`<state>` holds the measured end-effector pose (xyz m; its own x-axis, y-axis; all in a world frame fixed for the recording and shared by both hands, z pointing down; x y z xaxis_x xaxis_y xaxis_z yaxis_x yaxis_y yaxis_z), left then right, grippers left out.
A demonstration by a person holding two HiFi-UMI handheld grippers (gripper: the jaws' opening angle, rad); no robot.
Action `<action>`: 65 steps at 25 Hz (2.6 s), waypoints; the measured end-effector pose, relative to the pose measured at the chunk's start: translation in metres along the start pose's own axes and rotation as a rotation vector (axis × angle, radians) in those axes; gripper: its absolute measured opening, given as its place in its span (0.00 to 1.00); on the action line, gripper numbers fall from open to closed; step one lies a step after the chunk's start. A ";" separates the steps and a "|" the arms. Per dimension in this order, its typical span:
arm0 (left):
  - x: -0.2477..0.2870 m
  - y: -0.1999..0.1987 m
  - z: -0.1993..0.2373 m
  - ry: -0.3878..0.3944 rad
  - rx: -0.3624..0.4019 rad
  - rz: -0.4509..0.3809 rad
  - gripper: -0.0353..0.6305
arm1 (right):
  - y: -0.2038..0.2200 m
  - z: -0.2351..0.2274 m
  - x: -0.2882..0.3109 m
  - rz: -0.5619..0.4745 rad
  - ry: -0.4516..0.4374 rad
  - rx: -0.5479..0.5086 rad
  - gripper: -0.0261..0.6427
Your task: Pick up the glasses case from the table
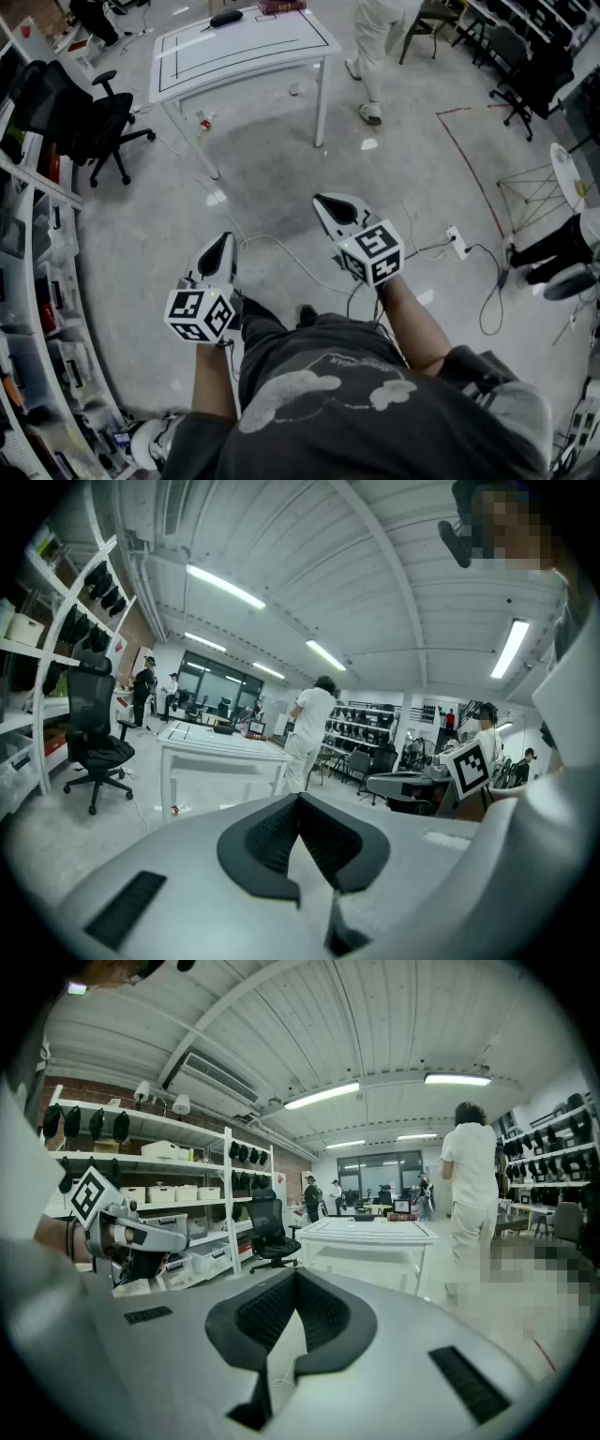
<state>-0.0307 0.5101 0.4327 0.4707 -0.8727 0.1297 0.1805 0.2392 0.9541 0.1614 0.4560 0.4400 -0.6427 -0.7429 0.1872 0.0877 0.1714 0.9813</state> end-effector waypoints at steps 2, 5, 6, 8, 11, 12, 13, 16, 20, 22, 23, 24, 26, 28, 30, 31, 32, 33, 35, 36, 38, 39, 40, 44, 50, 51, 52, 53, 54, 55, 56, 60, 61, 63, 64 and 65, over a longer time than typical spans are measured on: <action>-0.003 -0.001 0.000 0.000 0.002 0.001 0.06 | -0.001 0.002 -0.003 -0.009 0.006 -0.003 0.04; -0.007 -0.002 0.000 -0.001 0.002 -0.004 0.06 | -0.001 0.005 -0.007 -0.013 0.013 -0.003 0.04; -0.007 -0.002 0.000 -0.002 0.003 -0.006 0.06 | 0.000 0.006 -0.009 -0.012 0.014 -0.001 0.04; -0.009 -0.002 -0.001 -0.002 0.006 -0.009 0.06 | 0.003 0.007 -0.012 -0.007 0.015 0.003 0.04; -0.011 0.000 -0.001 -0.006 0.005 -0.012 0.06 | 0.008 0.007 -0.016 -0.003 0.021 0.010 0.04; -0.013 0.001 -0.001 -0.008 0.002 -0.011 0.06 | 0.009 0.006 -0.016 -0.005 0.027 0.015 0.04; -0.015 0.003 -0.001 -0.010 -0.001 -0.010 0.06 | 0.009 0.006 -0.015 -0.009 0.032 0.019 0.04; -0.018 0.003 0.004 -0.012 -0.004 -0.005 0.06 | 0.006 0.008 -0.010 -0.034 0.029 0.029 0.04; -0.017 -0.005 0.022 -0.024 -0.005 -0.017 0.06 | 0.007 0.008 0.009 -0.030 0.025 0.044 0.04; -0.012 -0.007 0.037 -0.026 -0.010 -0.016 0.06 | 0.008 0.008 0.023 -0.016 0.026 0.042 0.04; -0.008 -0.008 0.045 -0.026 -0.011 -0.013 0.06 | 0.008 0.007 0.031 -0.008 0.030 0.041 0.04; -0.003 -0.009 0.054 -0.024 -0.012 -0.008 0.06 | 0.007 0.005 0.041 -0.002 0.036 0.040 0.04; 0.010 -0.011 0.075 -0.019 -0.023 -0.001 0.06 | 0.005 0.001 0.060 0.007 0.050 0.040 0.04; 0.025 -0.012 0.098 -0.016 -0.044 0.005 0.06 | 0.005 -0.004 0.081 0.019 0.060 0.037 0.04; 0.044 -0.018 0.121 -0.009 -0.056 0.009 0.06 | 0.004 -0.012 0.103 0.033 0.073 0.035 0.04; 0.055 -0.022 0.133 -0.003 -0.057 0.011 0.06 | 0.003 -0.017 0.116 0.039 0.083 0.038 0.04; 0.066 -0.027 0.145 0.002 -0.056 0.013 0.06 | 0.002 -0.023 0.129 0.044 0.093 0.042 0.04; 0.077 -0.032 0.158 0.008 -0.056 0.014 0.06 | 0.001 -0.029 0.142 0.047 0.103 0.047 0.04; 0.100 -0.041 0.184 0.017 -0.060 0.015 0.06 | -0.003 -0.040 0.171 0.052 0.122 0.054 0.04; 0.110 -0.047 0.197 0.022 -0.062 0.013 0.06 | -0.006 -0.046 0.186 0.052 0.130 0.054 0.04; 0.130 -0.059 0.222 0.033 -0.062 0.010 0.06 | -0.015 -0.055 0.217 0.049 0.145 0.054 0.04; 0.139 -0.066 0.235 0.038 -0.060 0.009 0.06 | -0.021 -0.058 0.232 0.046 0.153 0.054 0.04; 0.147 -0.072 0.246 0.042 -0.060 0.008 0.06 | -0.027 -0.061 0.246 0.045 0.160 0.054 0.04; 0.175 -0.099 0.283 0.068 -0.071 0.000 0.06 | -0.048 -0.068 0.297 0.046 0.170 0.053 0.04; 0.200 -0.116 0.327 0.102 -0.077 0.005 0.06 | -0.062 -0.069 0.350 0.038 0.187 0.055 0.04; 0.203 -0.118 0.333 0.104 -0.080 0.008 0.06 | -0.063 -0.068 0.356 0.039 0.188 0.054 0.04; 0.206 -0.119 0.339 0.105 -0.083 0.009 0.06 | -0.064 -0.068 0.361 0.043 0.188 0.052 0.04; 0.210 -0.120 0.344 0.107 -0.087 0.010 0.06 | -0.063 -0.069 0.365 0.049 0.188 0.050 0.04; 0.214 -0.122 0.348 0.110 -0.090 0.010 0.06 | -0.063 -0.072 0.368 0.057 0.191 0.045 0.04; 0.219 -0.124 0.352 0.113 -0.091 0.010 0.06 | -0.063 -0.077 0.371 0.064 0.198 0.041 0.04; 0.225 -0.126 0.355 0.116 -0.090 0.010 0.06 | -0.064 -0.084 0.374 0.068 0.208 0.037 0.04; 0.251 -0.132 0.363 0.127 -0.077 0.020 0.06 | -0.070 -0.115 0.385 0.052 0.249 0.047 0.04; 0.257 -0.134 0.364 0.129 -0.074 0.023 0.06 | -0.071 -0.122 0.389 0.045 0.253 0.050 0.04; 0.269 -0.136 0.368 0.129 -0.069 0.027 0.06 | -0.073 -0.137 0.400 0.031 0.256 0.058 0.04; 0.276 -0.138 0.370 0.126 -0.066 0.027 0.06 | -0.073 -0.144 0.408 0.026 0.256 0.062 0.04; 0.283 -0.140 0.373 0.120 -0.064 0.027 0.06 | -0.074 -0.151 0.415 0.022 0.254 0.065 0.04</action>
<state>-0.2447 0.0704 0.4367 0.5756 -0.8092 0.1179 0.2198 0.2920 0.9308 0.0031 0.0368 0.4520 -0.4286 -0.8759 0.2218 0.0448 0.2245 0.9734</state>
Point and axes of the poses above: the fingertips, and each gripper's own axes: x forward along the fingers, z to its left, y out of its underside, the point moved 2 cm from there along -x, backward along the fingers, and after that the axes turned 6 degrees about -z, right-handed, at the moved point
